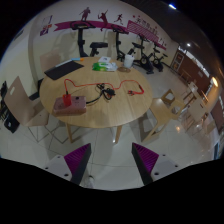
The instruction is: Unplug charger
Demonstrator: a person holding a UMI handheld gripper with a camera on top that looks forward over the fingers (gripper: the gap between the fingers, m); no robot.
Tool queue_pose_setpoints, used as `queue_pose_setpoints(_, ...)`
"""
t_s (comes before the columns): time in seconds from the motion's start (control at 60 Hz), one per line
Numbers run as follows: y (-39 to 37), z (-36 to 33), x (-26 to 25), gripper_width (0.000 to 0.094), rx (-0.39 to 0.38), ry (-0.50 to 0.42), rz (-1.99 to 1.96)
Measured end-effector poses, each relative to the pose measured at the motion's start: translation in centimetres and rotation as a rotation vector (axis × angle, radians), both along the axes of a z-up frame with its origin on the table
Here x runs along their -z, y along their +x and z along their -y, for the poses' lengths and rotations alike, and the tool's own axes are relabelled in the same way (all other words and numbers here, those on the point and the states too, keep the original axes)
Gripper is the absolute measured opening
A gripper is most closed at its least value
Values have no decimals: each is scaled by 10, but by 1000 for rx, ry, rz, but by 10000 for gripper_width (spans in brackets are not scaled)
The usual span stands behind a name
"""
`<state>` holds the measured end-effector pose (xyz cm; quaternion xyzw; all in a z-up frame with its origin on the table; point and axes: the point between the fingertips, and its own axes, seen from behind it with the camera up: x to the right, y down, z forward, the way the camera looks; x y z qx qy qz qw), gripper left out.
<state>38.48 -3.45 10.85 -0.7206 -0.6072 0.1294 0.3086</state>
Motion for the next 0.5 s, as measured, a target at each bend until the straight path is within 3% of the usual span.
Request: queue_pose_setpoints(0.5, -59, 63, 22, 859, -130, -17, -149)
